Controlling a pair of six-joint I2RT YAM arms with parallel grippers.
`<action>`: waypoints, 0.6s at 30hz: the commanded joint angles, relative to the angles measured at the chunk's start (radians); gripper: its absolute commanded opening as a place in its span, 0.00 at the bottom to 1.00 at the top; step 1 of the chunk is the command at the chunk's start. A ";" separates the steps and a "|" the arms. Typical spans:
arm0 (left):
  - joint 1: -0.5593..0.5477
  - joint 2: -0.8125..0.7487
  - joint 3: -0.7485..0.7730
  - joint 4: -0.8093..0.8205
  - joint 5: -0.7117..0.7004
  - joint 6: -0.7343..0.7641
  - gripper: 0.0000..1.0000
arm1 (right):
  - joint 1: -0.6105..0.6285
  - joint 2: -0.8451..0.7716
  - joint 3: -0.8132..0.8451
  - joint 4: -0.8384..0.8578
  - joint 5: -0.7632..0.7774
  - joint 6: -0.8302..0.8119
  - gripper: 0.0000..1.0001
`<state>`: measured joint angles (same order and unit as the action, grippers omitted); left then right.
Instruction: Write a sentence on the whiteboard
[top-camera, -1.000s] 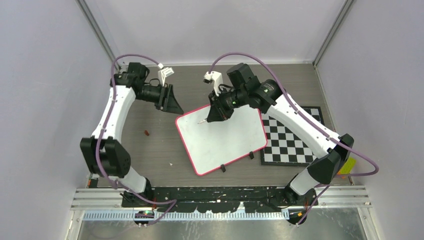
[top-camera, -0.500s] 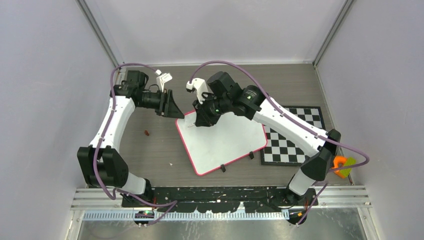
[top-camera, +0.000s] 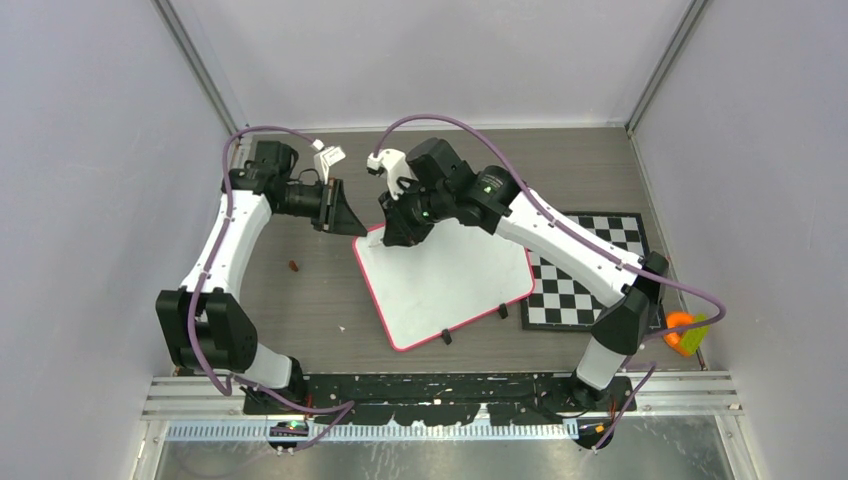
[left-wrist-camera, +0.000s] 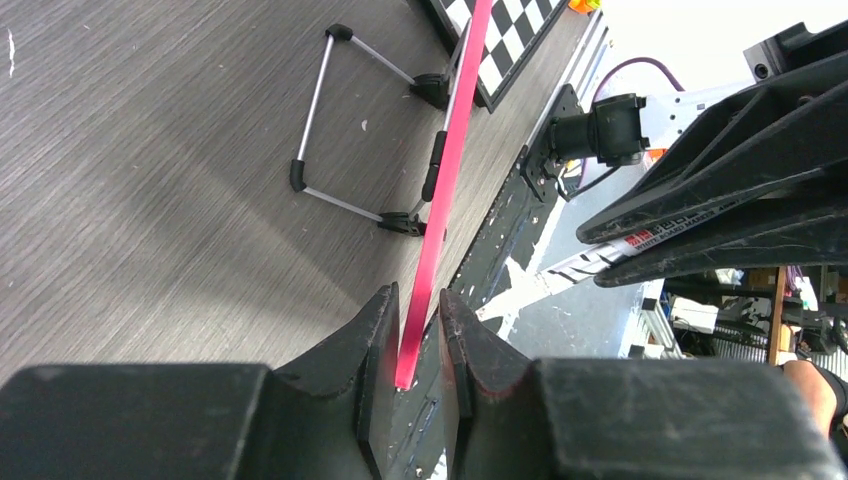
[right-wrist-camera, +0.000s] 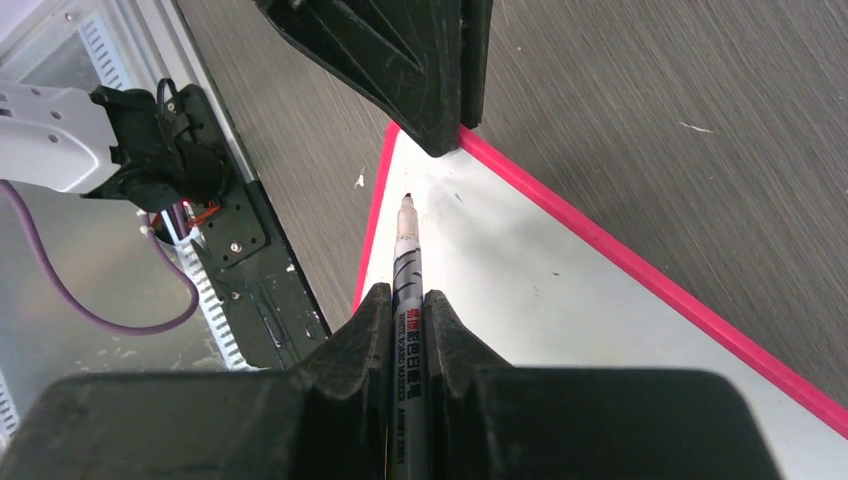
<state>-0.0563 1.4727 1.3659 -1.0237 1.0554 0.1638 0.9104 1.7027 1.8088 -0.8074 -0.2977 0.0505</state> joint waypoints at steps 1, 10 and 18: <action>0.005 0.004 0.017 -0.006 0.015 0.019 0.22 | 0.006 0.011 0.055 0.046 -0.027 0.026 0.00; 0.005 0.004 0.017 -0.009 0.016 0.026 0.17 | 0.011 0.037 0.074 0.050 -0.002 0.027 0.00; 0.005 0.005 0.017 -0.009 0.016 0.027 0.09 | 0.011 0.044 0.059 0.053 0.033 0.018 0.00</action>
<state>-0.0563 1.4773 1.3659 -1.0283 1.0584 0.1764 0.9154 1.7500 1.8366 -0.7925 -0.2947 0.0635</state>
